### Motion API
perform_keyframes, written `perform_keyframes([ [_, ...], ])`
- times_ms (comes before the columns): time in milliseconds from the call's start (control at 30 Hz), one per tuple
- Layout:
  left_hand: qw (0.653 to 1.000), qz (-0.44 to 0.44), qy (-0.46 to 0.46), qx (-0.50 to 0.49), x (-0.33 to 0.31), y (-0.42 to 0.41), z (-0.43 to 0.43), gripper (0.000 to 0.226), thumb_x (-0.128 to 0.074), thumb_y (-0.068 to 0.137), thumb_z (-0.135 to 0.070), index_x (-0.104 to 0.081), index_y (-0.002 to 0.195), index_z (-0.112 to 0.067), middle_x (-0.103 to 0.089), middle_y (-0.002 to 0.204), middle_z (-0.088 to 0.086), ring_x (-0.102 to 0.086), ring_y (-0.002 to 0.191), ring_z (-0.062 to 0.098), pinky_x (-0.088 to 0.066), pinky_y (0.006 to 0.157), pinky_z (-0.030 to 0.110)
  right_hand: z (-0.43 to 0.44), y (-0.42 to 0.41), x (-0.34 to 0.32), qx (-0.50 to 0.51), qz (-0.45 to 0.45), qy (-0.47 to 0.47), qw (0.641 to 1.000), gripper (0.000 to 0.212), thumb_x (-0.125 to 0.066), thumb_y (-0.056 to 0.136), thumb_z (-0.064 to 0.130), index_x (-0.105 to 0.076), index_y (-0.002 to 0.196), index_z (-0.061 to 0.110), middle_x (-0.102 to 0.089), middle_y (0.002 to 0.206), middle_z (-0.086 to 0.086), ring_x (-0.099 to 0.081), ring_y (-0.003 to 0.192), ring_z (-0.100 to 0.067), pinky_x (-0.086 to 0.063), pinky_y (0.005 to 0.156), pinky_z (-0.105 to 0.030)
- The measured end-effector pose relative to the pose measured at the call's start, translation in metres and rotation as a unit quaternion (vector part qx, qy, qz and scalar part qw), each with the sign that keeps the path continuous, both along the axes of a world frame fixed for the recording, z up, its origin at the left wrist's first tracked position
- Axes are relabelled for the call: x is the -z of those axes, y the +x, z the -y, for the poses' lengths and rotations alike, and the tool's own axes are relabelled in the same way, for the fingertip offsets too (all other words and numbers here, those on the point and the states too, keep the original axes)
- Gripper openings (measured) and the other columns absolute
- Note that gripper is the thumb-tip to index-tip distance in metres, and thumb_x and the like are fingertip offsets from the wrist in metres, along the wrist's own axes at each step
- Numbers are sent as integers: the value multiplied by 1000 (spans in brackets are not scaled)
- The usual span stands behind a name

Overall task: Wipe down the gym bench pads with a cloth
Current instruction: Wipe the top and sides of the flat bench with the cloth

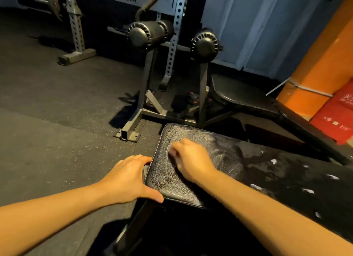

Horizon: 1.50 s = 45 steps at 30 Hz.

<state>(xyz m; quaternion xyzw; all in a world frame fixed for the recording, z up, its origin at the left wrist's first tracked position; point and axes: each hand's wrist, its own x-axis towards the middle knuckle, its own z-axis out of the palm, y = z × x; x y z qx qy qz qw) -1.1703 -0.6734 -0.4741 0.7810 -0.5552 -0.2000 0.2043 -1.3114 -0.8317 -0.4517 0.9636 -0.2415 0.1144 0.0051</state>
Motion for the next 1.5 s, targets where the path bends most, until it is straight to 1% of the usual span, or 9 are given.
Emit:
perform_keyframes([
  [100, 999, 12, 7, 34, -6, 0, 10, 132, -78, 41, -89, -37, 151, -29, -47, 143, -12, -44, 135, 14, -40, 113, 39, -30, -50, 11, -120, -2, 12, 993, 10, -60, 96, 32, -65, 103, 27, -58, 90, 5, -61, 77, -19, -48, 59, -31],
  [267, 996, 60, 27, 61, -8, -10, 21, 162, -56, 33, -104, -12, 163, -17, -18, 166, -3, -17, 153, 18, -22, 125, 45, 92, -132, -4, 251, 3, -62, 966, 11, -53, 98, 27, -61, 96, 20, -61, 92, -7, -66, 88, -37, -53, 69, -42],
  [333, 994, 80, 27, 65, -6, -15, 24, 162, -54, 35, -106, -8, 163, -19, -11, 169, 0, -10, 155, 20, -17, 127, 45, 84, -118, -8, 290, 22, -73, 954, 10, -55, 95, 19, -61, 101, 13, -63, 98, -12, -66, 89, -38, -46, 65, -36],
  [567, 987, 124, 14, 98, -18, -35, 39, 151, -63, 44, -98, -11, 163, -21, -6, 170, 2, -3, 157, 21, -7, 127, 41, -39, -95, 20, 46, 19, -21, 999, 18, -51, 99, 37, -65, 101, 25, -58, 89, 1, -63, 72, -25, -41, 52, -33],
  [800, 979, 131, -15, 155, -9, -46, 53, 141, -59, 47, -102, -25, 161, -25, -15, 169, -5, -12, 155, 17, -10, 126, 40, 52, -197, -3, 402, -15, -59, 914, 22, -50, 101, 22, -52, 120, 11, -64, 110, -12, -67, 95, -34, -41, 65, -35],
  [1033, 968, 189, -21, 165, -6, -44, 63, 148, -40, 42, -112, -23, 161, -26, -16, 168, -5, -14, 154, 16, -11, 127, 41, -39, -104, 12, 106, -3, 43, 993, 8, -56, 98, 29, -49, 103, 27, -58, 99, 1, -61, 87, -27, -42, 61, -36],
  [1267, 975, 157, -10, 160, -7, -42, 65, 143, -38, 44, -112, -20, 161, -32, -12, 168, -14, -11, 154, 11, -8, 127, 39, 117, -248, -8, 436, -31, -36, 899, 21, -52, 95, 21, -53, 115, 17, -68, 106, -13, -65, 94, -37, -50, 70, -38],
  [1367, 983, 137, -37, 119, -3, -34, 71, 131, -29, 53, -110, -33, 157, -31, -24, 165, -13, -21, 153, 12, -16, 126, 40, 135, -187, 5, 411, 2, -30, 911, 25, -54, 94, 16, -52, 119, 12, -66, 106, -16, -65, 93, -40, -42, 66, -39],
  [1500, 973, 192, -103, 70, 7, -17, 84, 101, -28, 75, -87, -57, 144, -20, -49, 154, -3, -43, 143, 20, -30, 121, 45, 69, -66, 6, 230, 20, 25, 973, 21, -61, 91, 14, -55, 111, 15, -64, 101, -11, -65, 88, -34, -41, 63, -35],
])
